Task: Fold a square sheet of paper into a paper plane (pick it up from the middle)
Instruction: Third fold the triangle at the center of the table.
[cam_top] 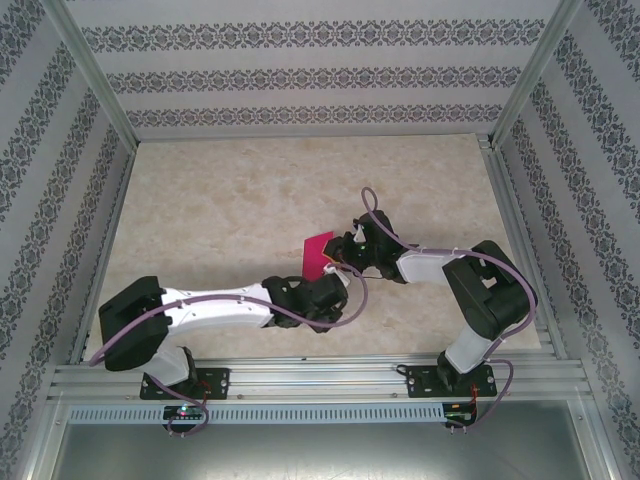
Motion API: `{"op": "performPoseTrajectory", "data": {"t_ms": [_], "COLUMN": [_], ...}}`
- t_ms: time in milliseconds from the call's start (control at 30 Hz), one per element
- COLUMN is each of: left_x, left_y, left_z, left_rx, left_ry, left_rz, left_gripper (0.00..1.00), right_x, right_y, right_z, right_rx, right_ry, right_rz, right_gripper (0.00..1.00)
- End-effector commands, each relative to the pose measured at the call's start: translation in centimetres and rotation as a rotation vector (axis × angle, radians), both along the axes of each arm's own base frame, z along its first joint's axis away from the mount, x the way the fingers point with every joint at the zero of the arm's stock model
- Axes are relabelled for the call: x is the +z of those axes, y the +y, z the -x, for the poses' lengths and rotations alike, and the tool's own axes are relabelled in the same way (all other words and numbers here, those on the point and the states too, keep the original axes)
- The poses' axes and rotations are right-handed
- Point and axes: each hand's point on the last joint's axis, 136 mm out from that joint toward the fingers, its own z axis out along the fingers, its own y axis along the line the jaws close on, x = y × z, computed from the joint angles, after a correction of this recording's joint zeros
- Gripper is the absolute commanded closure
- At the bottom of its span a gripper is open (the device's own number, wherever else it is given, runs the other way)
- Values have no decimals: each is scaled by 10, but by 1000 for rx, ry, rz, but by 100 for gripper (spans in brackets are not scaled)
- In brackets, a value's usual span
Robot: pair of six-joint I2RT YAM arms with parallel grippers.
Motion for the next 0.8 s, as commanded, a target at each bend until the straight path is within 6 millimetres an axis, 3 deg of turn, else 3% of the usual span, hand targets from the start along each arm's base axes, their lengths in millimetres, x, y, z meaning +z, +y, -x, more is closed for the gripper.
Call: {"op": "performPoseTrajectory", "data": {"t_ms": [0, 233, 400, 767], "left_x": [5, -11, -14, -6], "left_y": [7, 2, -3, -2], "left_z": [-8, -17, -24, -23], "left_rx": [-29, 0, 11, 27], "left_ry": [-116, -195, -220, -228], "left_rz": [-130, -251, -263, -213], "left_gripper": [25, 23, 28, 72], "right_x": [-4, -4, -5, -9], "right_y": [-1, -3, -8, -19], "right_z": [-1, 0, 2, 4], "right_rx": [23, 20, 19, 18], "right_ry": [12, 20, 27, 34], "right_rz": [1, 3, 20, 57], "right_gripper": [79, 78, 78, 78]}}
